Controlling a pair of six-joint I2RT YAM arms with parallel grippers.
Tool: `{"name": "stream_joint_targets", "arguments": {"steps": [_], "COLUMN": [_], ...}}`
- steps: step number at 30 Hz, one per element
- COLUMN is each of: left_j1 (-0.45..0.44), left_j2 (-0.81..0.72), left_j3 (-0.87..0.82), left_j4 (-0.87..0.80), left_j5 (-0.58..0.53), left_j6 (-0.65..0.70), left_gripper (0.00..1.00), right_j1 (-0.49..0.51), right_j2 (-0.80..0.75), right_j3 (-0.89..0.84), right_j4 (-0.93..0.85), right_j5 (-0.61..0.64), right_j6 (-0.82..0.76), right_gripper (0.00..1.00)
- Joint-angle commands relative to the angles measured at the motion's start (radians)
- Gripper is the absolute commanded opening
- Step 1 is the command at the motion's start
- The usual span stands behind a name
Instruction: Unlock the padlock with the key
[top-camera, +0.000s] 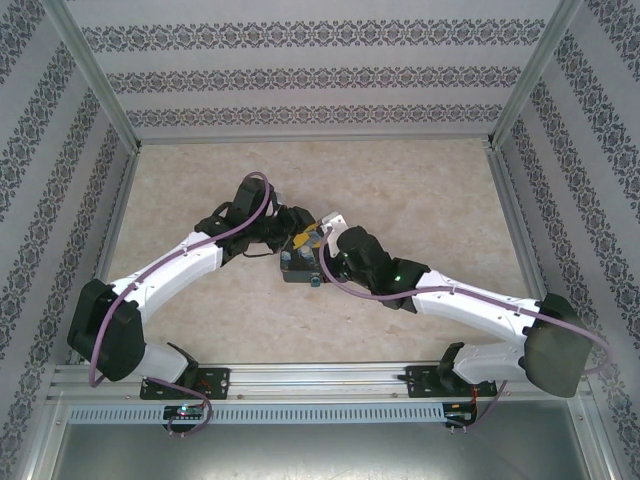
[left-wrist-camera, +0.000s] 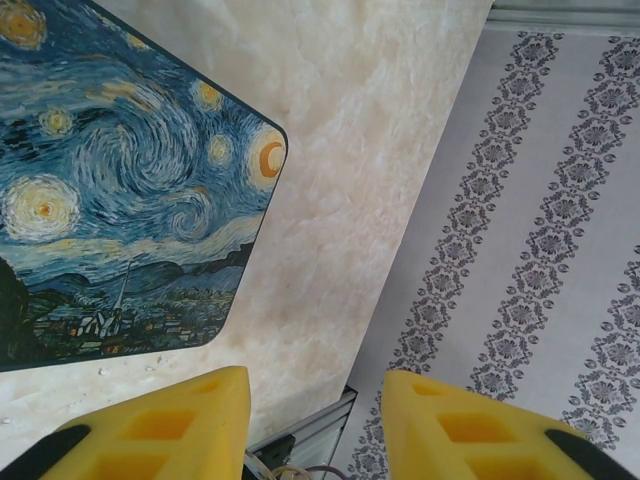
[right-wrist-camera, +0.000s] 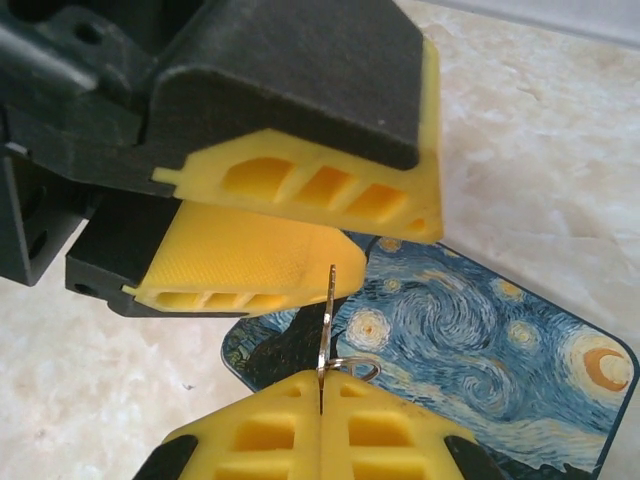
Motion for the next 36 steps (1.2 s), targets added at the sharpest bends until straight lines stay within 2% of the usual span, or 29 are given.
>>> {"name": "stream_joint_targets", "arguments": {"steps": [1,9,18,27,34,36], "left_j1": [0.003,0.002,0.003,0.002,0.002,0.001], "left_j2": [0.011,0.017,0.018,0.019,0.026,0.029], "left_j3": [-0.016,-0.019,-0.025,-0.024,-0.022,-0.020], "left_j4": [-0.013,-0.023,-0.023,-0.027,-0.021,-0.018], "left_j5": [0.013,0.012,0.010,0.009,0.014,0.014], "left_j6": [-0.015,-0.007,-0.005,-0.004,-0.002,0.011], "left_gripper": [0.36,0.27,0.16,0.11,0.00,0.00], "right_j1": [0.024,0.050,0.056,0.057,0.057,0.057], "right_j2": [0.010,0.024,0.039,0.058,0.063,0.055], "right_j3": [0.044,0.068,0.083,0.094,0.098,0.095], "right_j4": [-0.026,-0.050,-0.062,-0.065,-0.060,-0.061], "right_j5": [0.074,0.136,0.153,0.161,0.163,0.170], "right_j6": [-0.051,-0.083,-0.088,-0.087,-0.080,-0.070], "right_gripper": [0.00,0.00,0.00,0.00,0.00,0.01]}}
